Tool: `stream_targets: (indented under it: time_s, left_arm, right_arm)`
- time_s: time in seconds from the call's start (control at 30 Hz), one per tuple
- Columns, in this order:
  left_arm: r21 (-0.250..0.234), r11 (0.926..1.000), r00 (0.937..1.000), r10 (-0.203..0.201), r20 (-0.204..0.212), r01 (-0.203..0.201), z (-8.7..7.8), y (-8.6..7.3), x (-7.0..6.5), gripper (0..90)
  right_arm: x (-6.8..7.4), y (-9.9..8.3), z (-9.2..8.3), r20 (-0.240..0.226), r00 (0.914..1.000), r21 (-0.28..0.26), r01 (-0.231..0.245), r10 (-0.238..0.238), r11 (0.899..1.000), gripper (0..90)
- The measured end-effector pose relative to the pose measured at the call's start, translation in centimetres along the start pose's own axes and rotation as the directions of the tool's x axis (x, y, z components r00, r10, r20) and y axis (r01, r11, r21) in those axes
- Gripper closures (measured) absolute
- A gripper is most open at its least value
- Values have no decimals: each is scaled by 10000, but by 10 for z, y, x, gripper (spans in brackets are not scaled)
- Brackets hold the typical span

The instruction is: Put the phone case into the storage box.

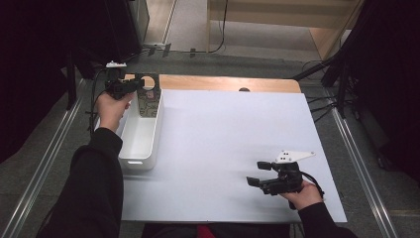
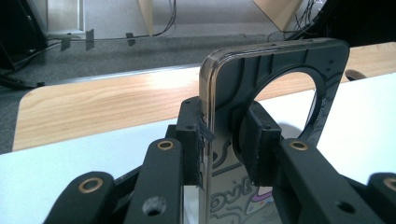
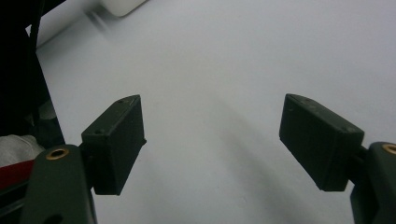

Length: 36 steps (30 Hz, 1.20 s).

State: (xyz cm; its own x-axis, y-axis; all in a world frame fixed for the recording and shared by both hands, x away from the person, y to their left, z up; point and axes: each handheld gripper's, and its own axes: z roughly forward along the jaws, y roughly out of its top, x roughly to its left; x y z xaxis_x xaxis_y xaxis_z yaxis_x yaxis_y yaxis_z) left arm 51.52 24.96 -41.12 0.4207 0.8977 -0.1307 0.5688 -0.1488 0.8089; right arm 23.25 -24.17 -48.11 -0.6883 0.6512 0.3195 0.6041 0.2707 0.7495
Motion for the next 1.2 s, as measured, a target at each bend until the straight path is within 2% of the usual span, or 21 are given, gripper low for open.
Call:
stream_targets:
  time_s: [0.23, 0.37, 0.47, 0.57, 0.6, 0.67, 0.77, 0.93, 1.2]
  left_arm:
    - [-56, 9998, 9998, -178, 136, 178, 2, -1, 2, 697]
    - [-116, 9991, 9989, -394, 259, 397, 1, 0, 4, 610]
    - [-84, 9970, 9952, -765, 609, 771, 0, 0, 7, 499]
    - [74, 9973, 9956, -733, 591, 730, -3, 1, 8, 465]
    - [80, 9973, 9951, -730, 669, 726, -5, 1, 10, 427]
    - [28, 9965, 9937, -840, 740, 840, -8, 2, 11, 405]
    - [-6, 9978, 9957, -663, 655, 665, -13, 3, 12, 376]
    - [72, 9971, 9948, -756, 687, 753, -21, 5, 14, 375]
    - [454, 9982, 9946, -443, 934, 402, -34, 9, 5, 374]
  right_arm:
    - [0, 0, 0, -12, 10000, -5, -27, 27, 10000, 214]
    - [0, 0, 0, 1, 10000, 10, -3, 3, 10000, 214]
    - [0, 0, 0, -7, 10000, -1, -2, 2, 10000, 214]
    - [0, 0, 0, 1, 10000, -31, -15, 15, 10000, 214]
    - [0, 0, -1, 8, 10000, -33, -21, 21, 10000, 214]
    - [0, 0, -1, 8, 10000, -33, -20, 20, 10000, 214]
    - [0, 0, 0, 2, 10000, -26, -13, 13, 10000, 214]
    - [0, 0, -1, 15, 10000, -38, -10, 10, 10000, 214]
    - [0, 0, -1, 56, 10000, -36, -22, 23, 10000, 214]
